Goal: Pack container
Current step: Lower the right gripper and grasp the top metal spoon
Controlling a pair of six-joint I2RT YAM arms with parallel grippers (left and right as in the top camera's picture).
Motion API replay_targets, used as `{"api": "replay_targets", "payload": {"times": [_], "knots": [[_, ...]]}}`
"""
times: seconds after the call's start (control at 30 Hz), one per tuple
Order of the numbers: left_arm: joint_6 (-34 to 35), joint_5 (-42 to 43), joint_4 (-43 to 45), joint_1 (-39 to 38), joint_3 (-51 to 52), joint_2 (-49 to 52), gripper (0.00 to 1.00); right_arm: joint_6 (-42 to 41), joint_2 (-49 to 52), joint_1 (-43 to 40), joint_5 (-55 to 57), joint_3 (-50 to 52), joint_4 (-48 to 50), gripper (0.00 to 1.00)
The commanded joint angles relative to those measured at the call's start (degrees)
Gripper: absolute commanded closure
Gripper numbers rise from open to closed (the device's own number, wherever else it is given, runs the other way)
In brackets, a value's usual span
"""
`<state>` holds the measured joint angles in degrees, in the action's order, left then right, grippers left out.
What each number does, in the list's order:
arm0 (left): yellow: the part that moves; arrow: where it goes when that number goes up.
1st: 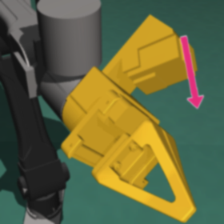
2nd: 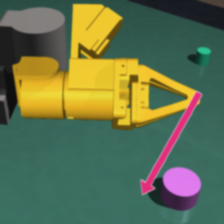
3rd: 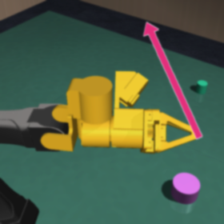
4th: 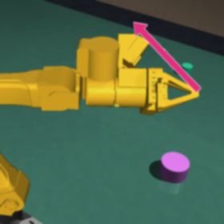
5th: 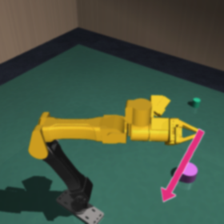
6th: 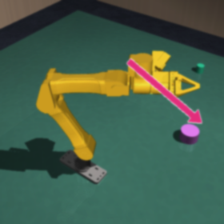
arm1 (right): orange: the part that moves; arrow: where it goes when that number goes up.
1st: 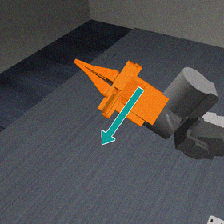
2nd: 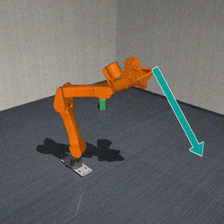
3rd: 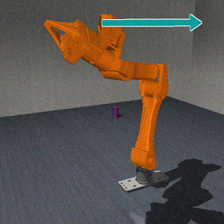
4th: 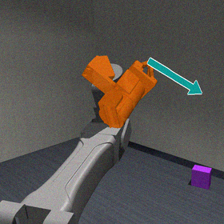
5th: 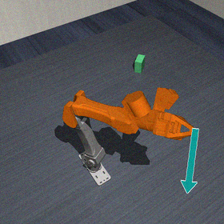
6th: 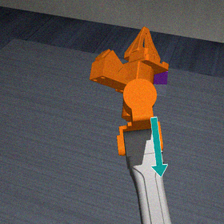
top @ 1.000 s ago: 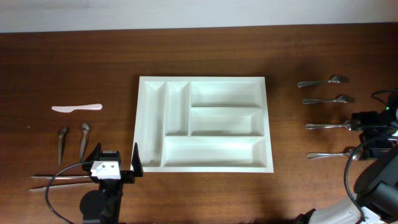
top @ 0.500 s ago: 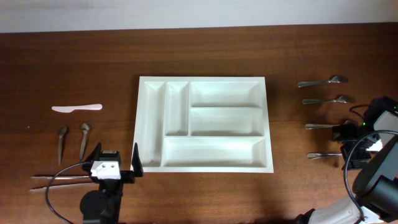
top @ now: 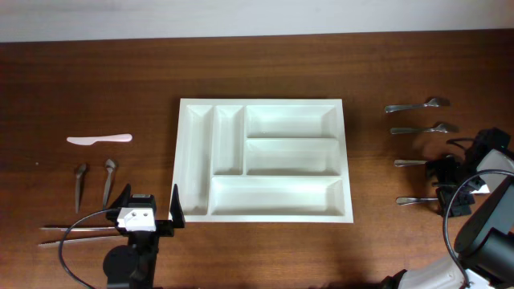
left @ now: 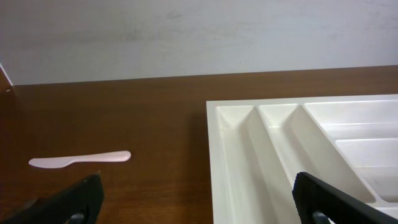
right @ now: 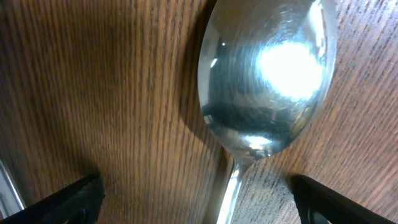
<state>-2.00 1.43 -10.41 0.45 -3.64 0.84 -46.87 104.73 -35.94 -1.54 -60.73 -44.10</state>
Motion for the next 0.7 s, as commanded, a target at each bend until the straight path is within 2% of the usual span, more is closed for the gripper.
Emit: {"api": "replay_targets", "payload": {"times": [0.0, 0.63, 0.67], "knots": [[-0.87, -0.37, 0.2, 0.24, 0.61, -0.55, 0.01, 1.66, 0.74, 0.31, -0.79, 2.14, 0.87, 0.01], [-0.87, -0.37, 0.2, 0.24, 0.61, -0.55, 0.01, 1.42, 0.74, 0.22, 3.52, 2.19, -1.09, 0.0], [-0.87, -0.37, 0.2, 0.24, 0.61, -0.55, 0.01, 1.44, 0.74, 0.22, 3.78, 2.19, -1.11, 0.07]]}}
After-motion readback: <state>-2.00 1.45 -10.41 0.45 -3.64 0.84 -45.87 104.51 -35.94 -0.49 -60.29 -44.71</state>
